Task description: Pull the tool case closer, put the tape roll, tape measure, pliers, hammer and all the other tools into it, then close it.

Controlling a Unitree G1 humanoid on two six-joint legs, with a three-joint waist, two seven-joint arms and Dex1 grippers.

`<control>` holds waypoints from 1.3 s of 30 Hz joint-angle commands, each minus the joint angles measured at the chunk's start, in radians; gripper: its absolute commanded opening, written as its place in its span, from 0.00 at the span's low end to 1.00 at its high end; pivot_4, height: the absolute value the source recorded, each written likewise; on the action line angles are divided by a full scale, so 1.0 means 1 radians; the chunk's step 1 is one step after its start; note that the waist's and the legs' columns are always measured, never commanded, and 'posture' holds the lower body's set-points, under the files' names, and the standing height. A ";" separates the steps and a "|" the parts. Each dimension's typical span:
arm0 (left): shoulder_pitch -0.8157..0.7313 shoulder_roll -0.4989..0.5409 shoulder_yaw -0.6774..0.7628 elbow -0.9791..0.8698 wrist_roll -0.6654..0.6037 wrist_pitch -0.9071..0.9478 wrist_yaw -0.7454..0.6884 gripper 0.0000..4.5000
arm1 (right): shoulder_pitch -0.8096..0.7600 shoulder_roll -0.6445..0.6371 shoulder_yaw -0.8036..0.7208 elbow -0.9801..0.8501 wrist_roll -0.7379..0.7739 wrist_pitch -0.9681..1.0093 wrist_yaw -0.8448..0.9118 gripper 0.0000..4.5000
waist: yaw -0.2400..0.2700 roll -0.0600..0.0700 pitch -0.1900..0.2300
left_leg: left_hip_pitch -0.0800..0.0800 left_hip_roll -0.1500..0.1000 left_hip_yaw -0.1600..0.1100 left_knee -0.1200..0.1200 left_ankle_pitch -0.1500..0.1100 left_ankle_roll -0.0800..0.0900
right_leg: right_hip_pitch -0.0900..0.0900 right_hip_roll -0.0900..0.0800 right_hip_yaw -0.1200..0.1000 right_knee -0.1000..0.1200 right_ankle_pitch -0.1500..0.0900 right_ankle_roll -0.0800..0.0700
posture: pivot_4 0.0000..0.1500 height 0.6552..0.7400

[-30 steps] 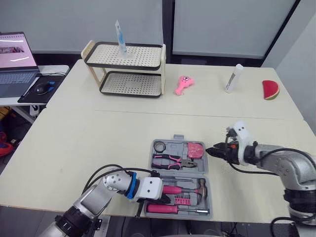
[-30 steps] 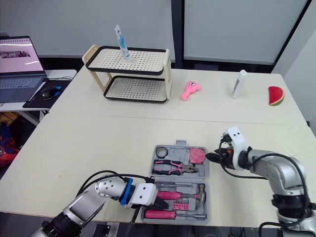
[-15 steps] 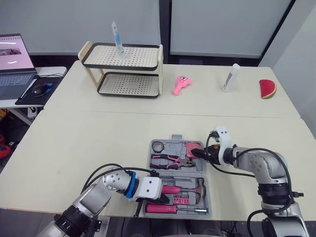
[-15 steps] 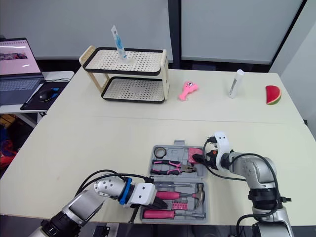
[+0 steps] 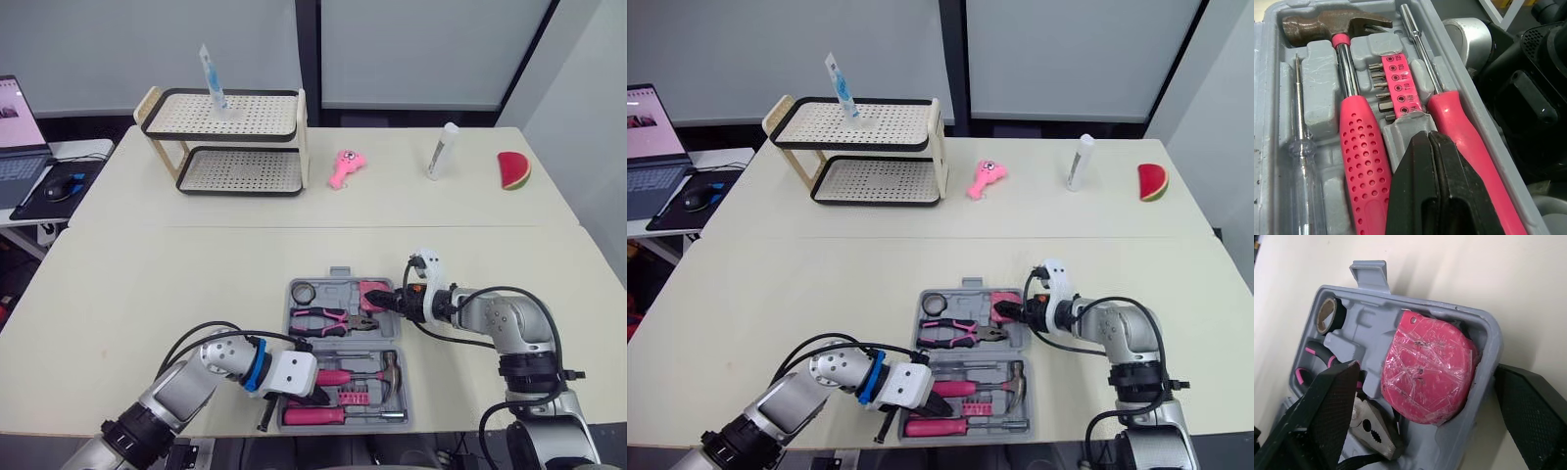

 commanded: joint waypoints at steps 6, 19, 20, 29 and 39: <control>0.039 0.063 -0.037 0.064 0.090 0.023 -0.018 0.00 | -0.064 0.004 0.033 0.047 0.021 -0.074 0.090 0.99 | -0.003 0.000 0.000 | 0.003 0.000 0.000 -0.006 0.001 0.001 | 0.000 0.000 0.000 0.001 0.000 -0.001 | 1.00 0.94; 0.043 0.084 -0.042 0.061 0.090 0.020 -0.030 0.00 | -0.088 -0.027 0.092 0.086 0.014 -0.228 0.242 0.99 | -0.003 0.001 -0.001 | 0.006 0.000 0.000 -0.010 0.001 0.002 | 0.000 0.001 0.000 0.002 -0.001 -0.003 | 1.00 0.94; 0.043 0.084 -0.042 0.060 0.090 0.020 -0.031 0.00 | -0.089 -0.026 0.092 0.083 0.017 -0.230 0.247 0.99 | -0.003 0.001 -0.001 | 0.006 0.000 0.000 -0.010 0.001 0.002 | 0.000 0.001 0.000 0.002 -0.001 -0.003 | 1.00 0.94; 0.044 0.094 -0.031 0.054 0.079 0.022 -0.032 0.00 | -0.086 -0.083 0.155 0.013 -0.012 -0.317 0.335 0.99 | -0.003 0.001 -0.001 | 0.007 0.000 0.000 -0.010 0.002 0.002 | 0.001 0.001 0.000 0.003 -0.001 -0.003 | 1.00 0.94; 0.052 0.100 -0.019 0.060 0.077 0.013 -0.027 0.00 | -0.057 -0.141 0.208 -0.090 -0.016 -0.337 0.395 0.99 | -0.003 0.001 -0.001 | 0.007 0.001 -0.001 -0.010 0.002 0.002 | 0.001 0.001 -0.001 0.003 -0.001 -0.003 | 1.00 0.94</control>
